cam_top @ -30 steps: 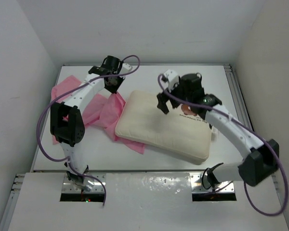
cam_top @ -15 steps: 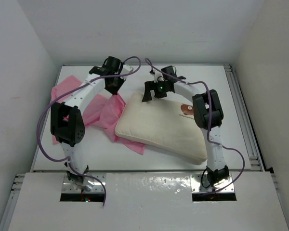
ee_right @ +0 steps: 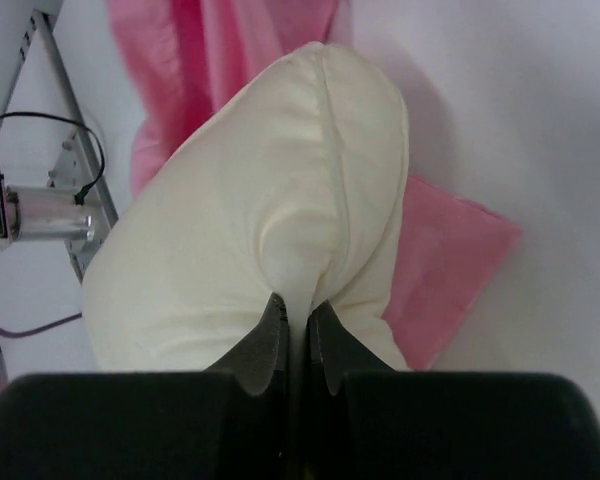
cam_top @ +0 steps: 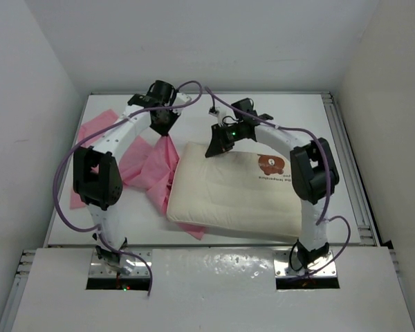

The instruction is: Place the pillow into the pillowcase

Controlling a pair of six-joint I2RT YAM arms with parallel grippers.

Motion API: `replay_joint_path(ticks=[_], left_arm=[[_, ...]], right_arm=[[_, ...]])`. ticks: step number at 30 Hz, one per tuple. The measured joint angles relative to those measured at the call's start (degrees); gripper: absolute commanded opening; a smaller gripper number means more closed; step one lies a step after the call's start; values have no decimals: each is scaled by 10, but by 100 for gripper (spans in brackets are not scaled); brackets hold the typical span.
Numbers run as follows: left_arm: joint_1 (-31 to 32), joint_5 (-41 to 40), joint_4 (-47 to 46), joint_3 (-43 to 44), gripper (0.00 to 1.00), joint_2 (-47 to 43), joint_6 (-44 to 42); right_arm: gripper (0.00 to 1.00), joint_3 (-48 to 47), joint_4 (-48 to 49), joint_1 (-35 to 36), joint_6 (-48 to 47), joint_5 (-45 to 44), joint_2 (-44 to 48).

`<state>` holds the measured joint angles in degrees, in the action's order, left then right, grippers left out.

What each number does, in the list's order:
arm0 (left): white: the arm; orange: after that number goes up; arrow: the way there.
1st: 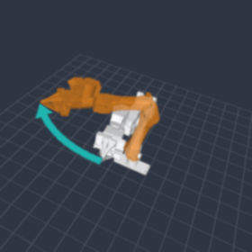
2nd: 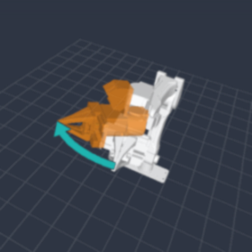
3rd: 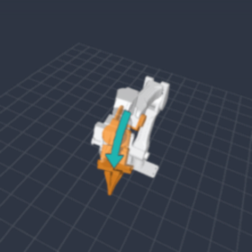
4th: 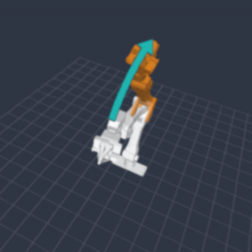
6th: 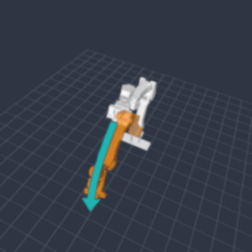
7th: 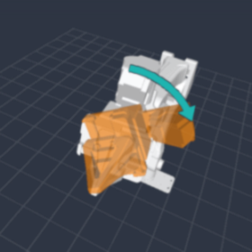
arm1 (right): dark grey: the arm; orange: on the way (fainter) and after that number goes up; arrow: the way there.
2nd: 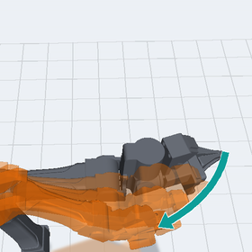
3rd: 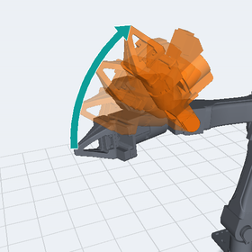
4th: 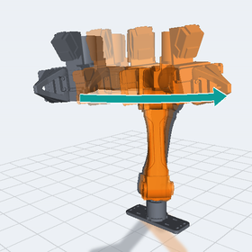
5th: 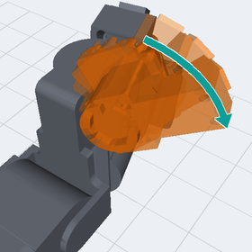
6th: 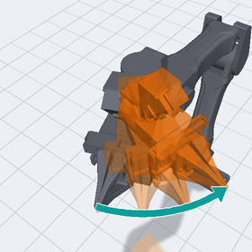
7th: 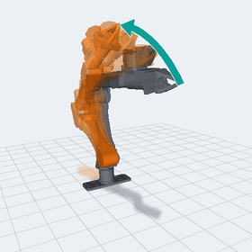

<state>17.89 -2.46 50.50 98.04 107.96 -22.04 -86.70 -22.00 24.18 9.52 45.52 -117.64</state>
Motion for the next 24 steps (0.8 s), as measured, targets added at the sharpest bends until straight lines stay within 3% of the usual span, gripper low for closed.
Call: replay_joint_path(ticks=[6,12,24], left_arm=[[0,15,13,59,0,-2,-9],[1,87,21,33,0,-54,-38],[24,205,103,-57,0,-140,-174]], right_arm=[[0,41,-5,54,-24,1,92],[0,41,31,107,26,15,70],[0,98,253,13,246,-42,30]])
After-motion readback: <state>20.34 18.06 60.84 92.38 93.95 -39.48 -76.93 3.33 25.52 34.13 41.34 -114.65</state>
